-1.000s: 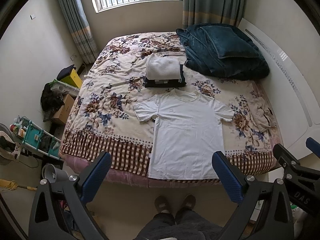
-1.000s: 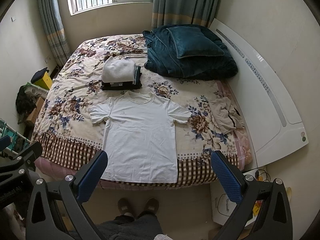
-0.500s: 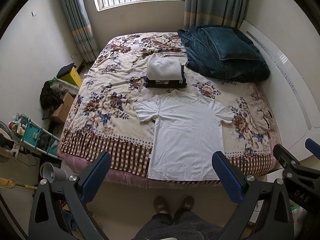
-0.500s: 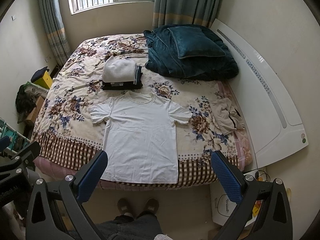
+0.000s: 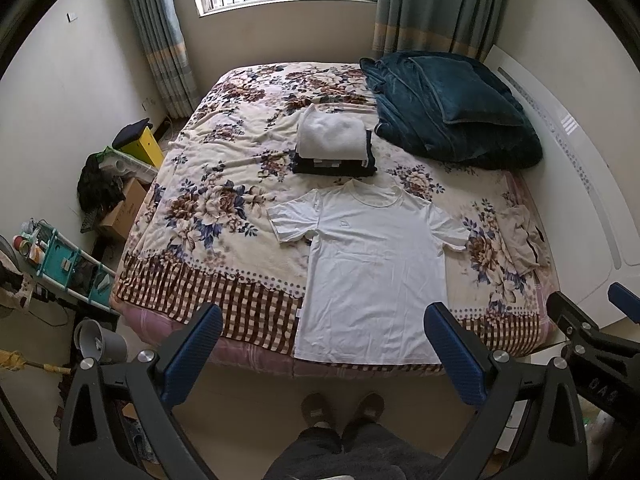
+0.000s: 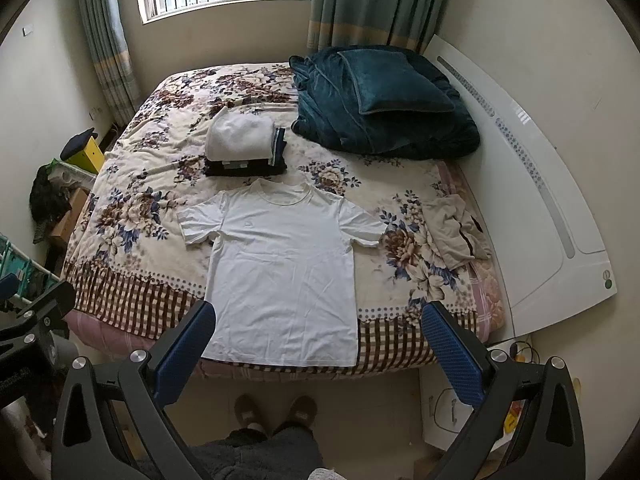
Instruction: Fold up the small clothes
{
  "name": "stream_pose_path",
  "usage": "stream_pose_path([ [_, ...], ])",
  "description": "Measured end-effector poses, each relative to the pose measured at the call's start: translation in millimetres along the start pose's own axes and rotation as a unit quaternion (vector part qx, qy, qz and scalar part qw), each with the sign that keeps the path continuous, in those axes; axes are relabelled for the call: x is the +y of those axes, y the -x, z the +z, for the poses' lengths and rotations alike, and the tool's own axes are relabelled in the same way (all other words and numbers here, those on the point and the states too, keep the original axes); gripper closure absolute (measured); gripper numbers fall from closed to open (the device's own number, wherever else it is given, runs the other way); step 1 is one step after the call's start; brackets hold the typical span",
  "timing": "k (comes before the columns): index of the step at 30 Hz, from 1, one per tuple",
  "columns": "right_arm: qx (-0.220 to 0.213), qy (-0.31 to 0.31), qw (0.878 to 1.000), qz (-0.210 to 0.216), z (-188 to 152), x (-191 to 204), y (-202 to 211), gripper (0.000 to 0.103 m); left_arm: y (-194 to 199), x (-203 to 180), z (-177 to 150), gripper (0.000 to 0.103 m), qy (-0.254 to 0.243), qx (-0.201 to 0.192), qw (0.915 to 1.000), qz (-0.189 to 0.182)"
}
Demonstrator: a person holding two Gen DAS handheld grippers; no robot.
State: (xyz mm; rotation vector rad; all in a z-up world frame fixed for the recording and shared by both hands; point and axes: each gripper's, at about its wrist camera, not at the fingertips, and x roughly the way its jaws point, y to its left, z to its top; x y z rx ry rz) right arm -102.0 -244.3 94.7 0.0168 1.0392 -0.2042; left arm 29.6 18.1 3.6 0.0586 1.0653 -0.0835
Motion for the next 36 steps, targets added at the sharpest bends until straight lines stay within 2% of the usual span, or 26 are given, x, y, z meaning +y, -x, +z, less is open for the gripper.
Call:
stream_pose_path([
  [5, 0.009, -0.039, 0.999, -0.003, 7.2, -8.3, -46.4, 0.000, -37.5, 3.8, 15.3, 0.000, -0.005, -0.024, 0.9997, 0.004],
  [8, 0.033, -0.079, 0.996, 0.005, 20.2, -25.8, -104.4, 0.000, -77.0, 0.8, 32.1, 0.000, -0.011, -0.034, 0.9993, 0.006],
  [12, 0.053, -0.120, 0.991, -0.023, 38.5, -53.9, -186.8, 0.000, -153.0, -12.2, 55.6, 0.000, 0.004, -0.026, 0.9996, 0.012],
  [16, 0.107, -0.173, 0.979, -0.003, 53.6, -90.5, -294.5, 0.000, -230.7, -33.7, 74.6, 0.000, 0.019, -0.003, 0.9996, 0.020],
  [22, 0.167, -0.246, 0.955, 0.000, 57.9, -160.7, -476.9, 0.000, -359.0, -76.6, 89.8, 0.000, 0.014, 0.036, 0.9958, 0.083],
  [26, 0.202, -0.310, 0.929, 0.004, 40.5, -203.6, -591.3, 0.000, -450.9, -90.0, 83.7, 0.000, 0.038, 0.097, 0.9904, 0.092],
  [28, 0.216, -0.358, 0.908, 0.013, 25.3, -223.4, -646.7, 0.000, -497.9, -95.6, 79.0, 0.000, 0.050, 0.126, 0.9864, 0.093],
  [29, 0.221, -0.375, 0.900, 0.015, 19.5, -227.1, -659.3, 0.000, -521.2, -98.0, 75.9, 0.000, 0.053, 0.136, 0.9843, 0.099],
  [32, 0.232, -0.441, 0.866, 0.039, -0.2, -242.4, -712.1, 0.000, -567.4, -109.6, 72.8, 0.000, 0.058, 0.158, 0.9794, 0.111],
  [36, 0.227, -0.543, 0.805, 0.079, -22.3, -251.6, -765.8, 0.006, -622.3, -119.2, 68.6, 0.000, 0.073, 0.192, 0.9719, 0.116],
])
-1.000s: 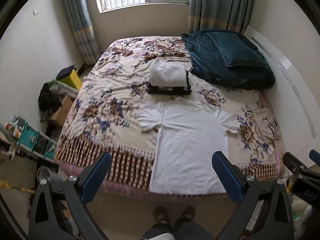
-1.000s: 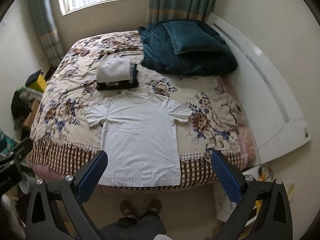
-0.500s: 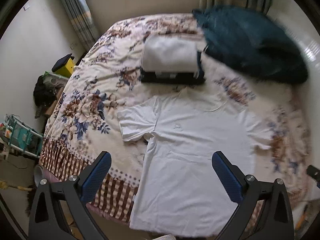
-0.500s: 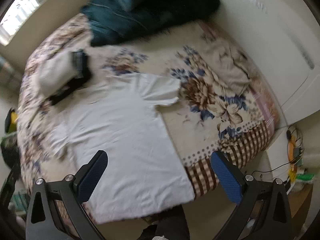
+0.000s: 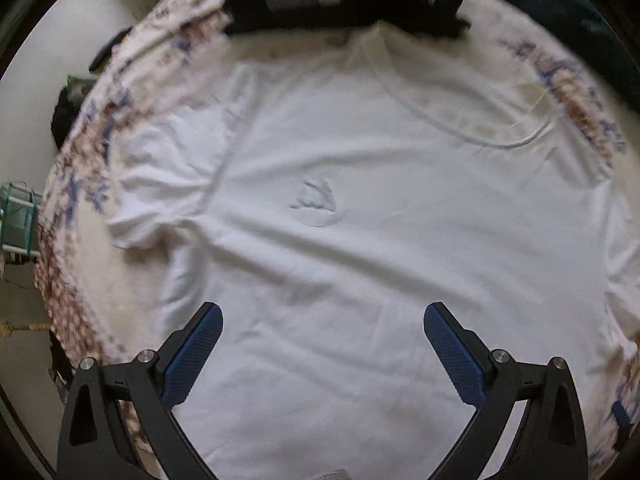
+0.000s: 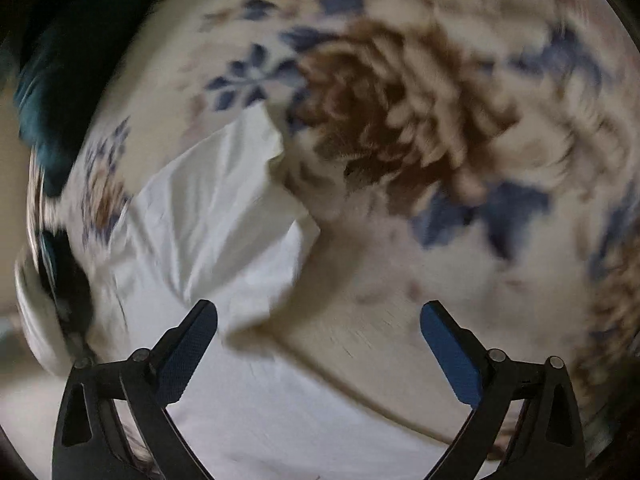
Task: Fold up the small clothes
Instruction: 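Grasp the T-shirt side with the right tool and fold it toward the center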
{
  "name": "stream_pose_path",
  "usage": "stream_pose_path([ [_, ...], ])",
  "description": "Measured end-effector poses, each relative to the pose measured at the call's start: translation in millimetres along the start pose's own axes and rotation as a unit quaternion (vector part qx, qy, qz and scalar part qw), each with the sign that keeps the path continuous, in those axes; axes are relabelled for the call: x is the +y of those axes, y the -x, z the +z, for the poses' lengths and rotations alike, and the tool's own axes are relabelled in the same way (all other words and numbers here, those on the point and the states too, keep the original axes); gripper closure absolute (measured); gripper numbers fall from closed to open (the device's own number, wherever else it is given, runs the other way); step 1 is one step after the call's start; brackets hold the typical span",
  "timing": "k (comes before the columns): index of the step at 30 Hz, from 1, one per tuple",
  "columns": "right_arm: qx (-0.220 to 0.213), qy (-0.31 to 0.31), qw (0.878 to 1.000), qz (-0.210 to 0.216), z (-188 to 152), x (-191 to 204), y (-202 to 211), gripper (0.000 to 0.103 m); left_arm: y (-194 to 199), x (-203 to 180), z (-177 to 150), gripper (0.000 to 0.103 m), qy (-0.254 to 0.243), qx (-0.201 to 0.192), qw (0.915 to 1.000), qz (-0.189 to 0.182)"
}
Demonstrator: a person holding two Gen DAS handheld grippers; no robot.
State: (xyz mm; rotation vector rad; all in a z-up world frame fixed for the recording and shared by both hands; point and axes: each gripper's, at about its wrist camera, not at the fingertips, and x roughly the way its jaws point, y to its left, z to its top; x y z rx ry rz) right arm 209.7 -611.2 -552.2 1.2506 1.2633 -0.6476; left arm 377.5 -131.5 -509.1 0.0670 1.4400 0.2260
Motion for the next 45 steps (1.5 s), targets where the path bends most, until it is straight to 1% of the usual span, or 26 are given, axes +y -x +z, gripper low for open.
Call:
stream_pose_path([
  [3, 0.000, -0.070, 0.996, 0.048, 5.4, -6.9, -26.4, 0.010, -21.1, -9.9, 7.1, 0.000, 0.015, 0.011, 0.9997, -0.014],
  [5, -0.021, -0.104, 0.992, 0.065, 2.2, -5.8, -33.8, 0.016, -26.1, -12.7, 9.9, 0.000, 0.017, 0.010, 0.9996, -0.019],
  [6, -0.039, -0.119, 0.989, 0.079, -1.9, -2.9, -34.6, 0.025, -26.9, -12.3, 10.7, 0.000, 0.018, 0.010, 0.9995, -0.022],
  [7, -0.048, -0.124, 0.987, 0.090, -3.4, 0.0, -34.7, 0.043, -27.3, -11.4, 11.7, 0.000, 0.019, 0.010, 0.9994, -0.026],
  [8, -0.056, -0.127, 0.985, 0.100, -7.1, 3.7, -34.1, 0.056, -27.4, -10.1, 12.6, 0.000, 0.020, 0.011, 0.9993, -0.028],
  [9, -0.065, -0.126, 0.983, 0.115, -12.1, 11.4, -33.9, 0.075, -26.6, -6.3, 14.5, 0.000, 0.021, 0.011, 0.9992, -0.031],
  [12, -0.101, -0.093, 0.985, 0.104, -23.9, 42.4, -26.7, 0.090, -21.3, 8.6, 20.4, 0.000, 0.029, 0.003, 0.9990, -0.033],
  [15, -0.142, -0.022, 0.987, 0.068, -37.0, 85.2, -15.5, 0.094, -11.0, 31.5, 28.2, 0.000, 0.046, -0.017, 0.9982, -0.035],
  [17, -0.171, 0.062, 0.983, 0.034, -55.7, 133.2, -11.5, 0.094, -5.3, 45.3, 33.3, 0.000, 0.054, -0.033, 0.9973, -0.039],
  [19, -0.190, 0.150, 0.970, 0.003, -82.9, 176.2, -14.4, 0.094, -0.3, 59.4, 39.2, 0.000, 0.054, -0.053, 0.9965, -0.037],
  [20, -0.197, 0.202, 0.959, -0.016, -100.8, 199.0, -20.3, 0.094, -0.3, 61.4, 43.1, 0.000, 0.053, -0.061, 0.9962, -0.034],
  [21, -0.204, 0.268, 0.941, -0.036, -129.9, 225.9, -32.0, 0.094, -0.5, 73.7, 45.5, 0.000, 0.051, -0.070, 0.9958, -0.029],
  [22, -0.203, 0.304, 0.930, -0.042, -146.8, 238.5, -39.5, 0.094, -1.5, 80.1, 47.8, 0.000, 0.050, -0.074, 0.9956, -0.027],
  [23, -0.197, 0.357, 0.912, -0.053, -176.4, 255.9, -54.9, 0.095, -3.6, 83.1, 52.0, 0.000, 0.051, -0.077, 0.9954, -0.026],
  [27, -0.188, 0.476, 0.855, -0.080, -252.4, 279.9, -98.4, 0.097, -18.0, 108.1, 55.0, 0.000, 0.054, -0.068, 0.9960, -0.022],
  [30, -0.179, 0.510, 0.835, -0.102, -277.2, 281.3, -116.8, 0.097, -23.4, 117.8, 48.6, 0.000, 0.054, -0.059, 0.9965, -0.023],
  [32, -0.165, 0.521, 0.829, -0.115, -283.1, 280.1, -126.3, 0.096, -26.6, 124.5, 46.3, 0.000, 0.053, -0.057, 0.9966, -0.025],
  [33, -0.140, 0.528, 0.829, -0.122, -282.3, 270.5, -128.6, 0.094, -27.2, 126.8, 45.2, 0.000, 0.052, -0.056, 0.9967, -0.028],
  [35, -0.086, 0.539, 0.832, -0.104, -281.5, 265.3, -129.7, 0.078, -27.1, 129.3, 42.8, 0.000, 0.051, -0.054, 0.9967, -0.033],
  [36, -0.062, 0.537, 0.837, -0.079, -280.9, 263.1, -123.7, 0.065, -26.5, 130.0, 41.4, 0.000, 0.050, -0.053, 0.9967, -0.036],
  [37, -0.050, 0.533, 0.842, -0.059, -279.9, 261.4, -116.9, 0.060, -26.3, 130.7, 40.8, 0.000, 0.048, -0.052, 0.9967, -0.039],
  [39, -0.050, 0.514, 0.855, -0.037, -274.3, 256.4, -95.9, 0.058, -25.5, 132.1, 39.6, 0.000, 0.047, -0.050, 0.9968, -0.042],
  [41, -0.070, 0.472, 0.878, -0.033, -254.6, 256.3, -77.9, 0.058, -24.3, 134.9, 39.8, 0.000, 0.048, -0.051, 0.9966, -0.043],
  [42, -0.084, 0.464, 0.881, -0.039, -251.4, 256.2, -71.6, 0.057, -22.9, 137.1, 40.0, 0.000, 0.050, -0.053, 0.9965, -0.040],
  [43, -0.096, 0.467, 0.878, -0.045, -250.9, 258.2, -68.1, 0.057, -21.9, 138.9, 40.2, 0.000, 0.052, -0.056, 0.9964, -0.038],
  [45, -0.108, 0.508, 0.851, -0.070, -255.1, 268.2, -77.0, 0.057, -21.4, 143.2, 40.4, 0.000, 0.057, -0.057, 0.9961, -0.037],
])
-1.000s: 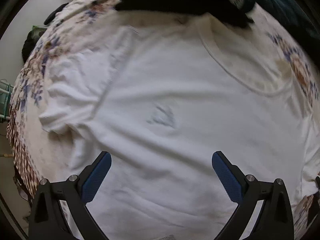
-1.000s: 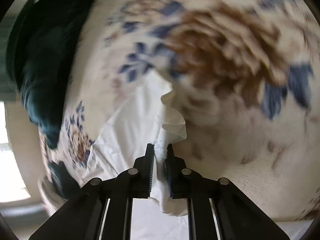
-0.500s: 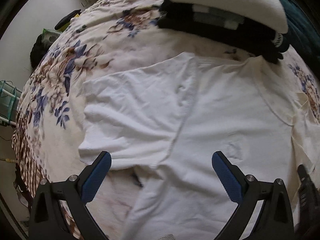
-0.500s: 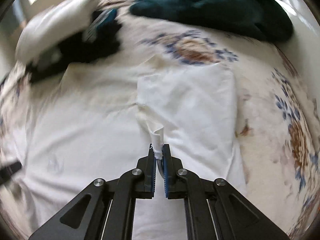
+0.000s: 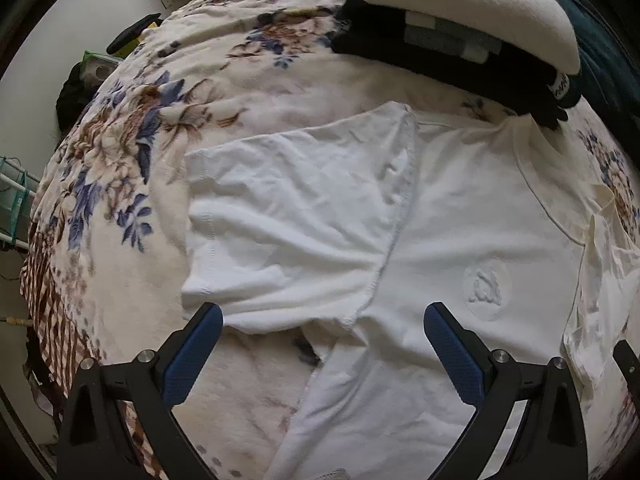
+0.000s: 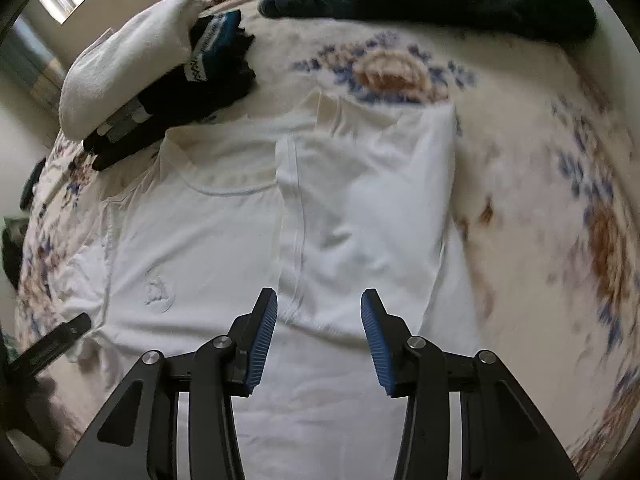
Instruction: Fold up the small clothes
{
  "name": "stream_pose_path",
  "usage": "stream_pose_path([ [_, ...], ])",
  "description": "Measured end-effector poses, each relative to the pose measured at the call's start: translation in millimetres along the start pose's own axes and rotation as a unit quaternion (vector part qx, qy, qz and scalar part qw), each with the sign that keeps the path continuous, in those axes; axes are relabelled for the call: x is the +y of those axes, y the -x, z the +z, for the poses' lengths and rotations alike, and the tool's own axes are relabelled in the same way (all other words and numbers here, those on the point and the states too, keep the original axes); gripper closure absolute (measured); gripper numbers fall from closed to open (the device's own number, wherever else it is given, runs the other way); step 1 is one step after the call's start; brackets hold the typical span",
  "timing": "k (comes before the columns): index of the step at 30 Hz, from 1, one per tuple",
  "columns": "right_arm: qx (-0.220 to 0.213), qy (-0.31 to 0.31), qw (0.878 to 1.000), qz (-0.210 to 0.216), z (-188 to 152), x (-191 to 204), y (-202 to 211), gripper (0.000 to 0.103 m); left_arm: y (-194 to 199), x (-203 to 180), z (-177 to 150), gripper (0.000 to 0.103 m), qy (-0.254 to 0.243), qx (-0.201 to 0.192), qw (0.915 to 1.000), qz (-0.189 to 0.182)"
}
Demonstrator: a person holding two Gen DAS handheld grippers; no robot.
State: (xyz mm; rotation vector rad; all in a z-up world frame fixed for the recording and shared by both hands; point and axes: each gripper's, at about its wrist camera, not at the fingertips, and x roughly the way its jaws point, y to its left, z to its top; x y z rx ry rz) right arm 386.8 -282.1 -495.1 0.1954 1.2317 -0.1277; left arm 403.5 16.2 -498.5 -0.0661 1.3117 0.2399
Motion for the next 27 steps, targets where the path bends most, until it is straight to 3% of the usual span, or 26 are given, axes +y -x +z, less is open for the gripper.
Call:
stream_pose_path([
  [4, 0.025, 0.111, 0.993, -0.027, -17.0, 44.6, -32.5, 0.057, -1.3, 6.8, 0.1, 0.000, 0.004, 0.001, 1.0000, 0.008],
  [6, 0.027, 0.143, 0.987, -0.071, -25.7, 58.0, -54.1, 0.059, -2.3, 10.1, -1.0, 0.000, 0.002, 0.000, 0.9999, 0.016],
  [7, 0.022, 0.145, 0.986, -0.084, -28.2, 59.1, -60.2, 0.077, -2.9, 11.7, -1.6, 0.000, 0.001, 0.000, 0.9998, 0.019],
  [9, 0.000, 0.132, 0.984, -0.118, -34.4, 56.5, -63.8, 0.096, -4.1, 15.9, -3.8, 0.000, 0.001, 0.003, 0.9997, 0.024],
  [12, -0.026, 0.155, 0.979, -0.133, -46.5, 65.8, -59.2, 0.098, -5.5, 21.1, -7.1, 0.000, 0.002, 0.003, 0.9995, 0.031],
  [16, -0.025, 0.188, 0.974, -0.122, -67.3, 71.7, -57.0, 0.098, -9.1, 25.3, -9.3, 0.000, 0.005, 0.006, 0.9992, 0.039],
  [19, -0.010, 0.205, 0.972, -0.111, -79.7, 71.4, -57.0, 0.098, -10.6, 27.8, -8.5, 0.000, 0.012, 0.012, 0.9991, 0.039],
  [21, 0.010, 0.191, 0.977, -0.093, -84.7, 75.3, -46.7, 0.096, -8.7, 27.5, -7.3, 0.000, 0.012, 0.009, 0.9992, 0.038],
  [23, 0.036, 0.138, 0.989, -0.041, -75.3, 62.2, -37.7, 0.086, -5.7, 25.9, -5.0, 0.000, 0.009, 0.005, 0.9993, 0.035],
  [24, 0.041, 0.111, 0.993, -0.024, -69.2, 55.5, -32.1, 0.073, -3.5, 25.1, -3.1, 0.000, 0.005, 0.001, 0.9994, 0.035],
  [27, 0.021, 0.020, 0.999, 0.016, -43.2, 31.5, -8.9, 0.057, 2.2, 24.6, 2.2, 0.000, 0.001, -0.014, 0.9990, 0.042],
])
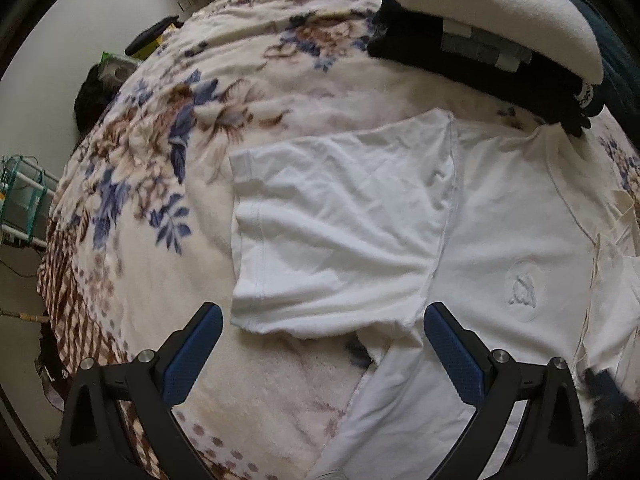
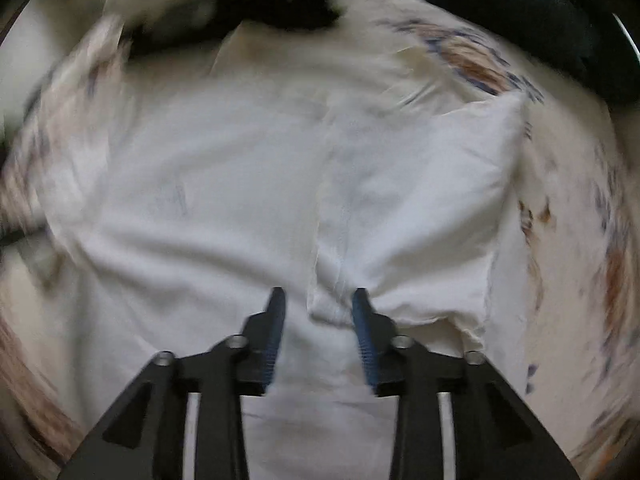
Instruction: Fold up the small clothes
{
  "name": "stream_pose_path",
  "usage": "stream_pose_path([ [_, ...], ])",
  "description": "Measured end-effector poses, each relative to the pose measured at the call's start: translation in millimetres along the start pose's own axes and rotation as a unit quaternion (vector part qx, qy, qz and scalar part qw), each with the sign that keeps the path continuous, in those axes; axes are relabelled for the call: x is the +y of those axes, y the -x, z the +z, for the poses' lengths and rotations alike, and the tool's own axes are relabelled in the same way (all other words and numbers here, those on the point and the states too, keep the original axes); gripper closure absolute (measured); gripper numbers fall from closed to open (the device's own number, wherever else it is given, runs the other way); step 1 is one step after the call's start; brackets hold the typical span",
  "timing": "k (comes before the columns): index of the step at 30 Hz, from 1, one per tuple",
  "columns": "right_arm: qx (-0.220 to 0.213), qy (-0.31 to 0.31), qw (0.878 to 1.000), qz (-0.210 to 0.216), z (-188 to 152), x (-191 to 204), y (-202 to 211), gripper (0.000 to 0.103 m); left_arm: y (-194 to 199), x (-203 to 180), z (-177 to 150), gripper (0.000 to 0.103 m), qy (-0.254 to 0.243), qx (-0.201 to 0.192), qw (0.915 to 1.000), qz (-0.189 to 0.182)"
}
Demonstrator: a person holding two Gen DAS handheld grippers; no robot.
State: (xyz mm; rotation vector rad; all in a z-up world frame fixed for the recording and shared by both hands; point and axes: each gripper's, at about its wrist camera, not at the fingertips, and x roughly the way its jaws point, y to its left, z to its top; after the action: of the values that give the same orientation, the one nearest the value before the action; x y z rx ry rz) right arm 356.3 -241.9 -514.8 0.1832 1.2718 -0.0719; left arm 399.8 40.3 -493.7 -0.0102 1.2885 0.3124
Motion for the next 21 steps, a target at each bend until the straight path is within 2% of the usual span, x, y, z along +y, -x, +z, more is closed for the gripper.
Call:
stream_pose_path([
  [2, -0.010, -0.031, 0.999, -0.010, 19.5, -5.7, 4.0, 0.054, 2.0, 1.8, 3.6, 0.000, 0.001, -0.013, 0.9998, 0.015],
  [4, -0.017, -0.040, 0.999, -0.028, 41.0, -2.4, -6.1, 0.054, 0.4, 4.3, 8.9, 0.000, -0.001, -0.029, 0.9980, 0.056],
  [6, -0.011, -0.040, 0.997, -0.061, 64.7, 8.3, -31.4, 0.054, -5.5, 11.0, 15.0, 0.000, 0.005, -0.037, 0.9957, 0.084],
  [9, 0.020, -0.035, 0.994, -0.100, 88.3, 22.0, -75.6, 0.056, -17.3, 30.0, 22.6, 0.000, 0.030, -0.023, 0.9938, 0.105],
  [10, 0.025, -0.039, 0.993, -0.107, 91.8, 25.3, -83.5, 0.075, -19.9, 37.5, 24.2, 0.000, 0.041, -0.020, 0.9934, 0.105],
  [11, 0.021, -0.050, 0.993, -0.106, 94.7, 27.8, -86.7, 0.087, -22.5, 46.6, 25.8, 0.000, 0.051, -0.017, 0.9926, 0.109],
  [12, 0.015, -0.050, 0.992, -0.119, 97.5, 33.2, -86.9, 0.092, -23.3, 54.2, 26.0, 0.000, 0.058, -0.016, 0.9918, 0.113],
  [13, 0.006, -0.046, 0.992, -0.117, 99.7, 40.2, -85.4, 0.102, -24.5, 59.6, 26.2, 0.000, 0.063, -0.016, 0.9912, 0.116],
  [18, -0.006, 0.010, 0.994, -0.109, 104.0, 82.2, -85.1, 0.103, -33.6, 82.9, 21.1, 0.000, 0.077, -0.002, 0.9889, 0.127],
  [21, 0.003, 0.003, 0.993, -0.115, 103.6, 80.1, -73.5, 0.102, -33.0, 92.0, 17.4, 0.000, 0.081, 0.003, 0.9888, 0.126],
])
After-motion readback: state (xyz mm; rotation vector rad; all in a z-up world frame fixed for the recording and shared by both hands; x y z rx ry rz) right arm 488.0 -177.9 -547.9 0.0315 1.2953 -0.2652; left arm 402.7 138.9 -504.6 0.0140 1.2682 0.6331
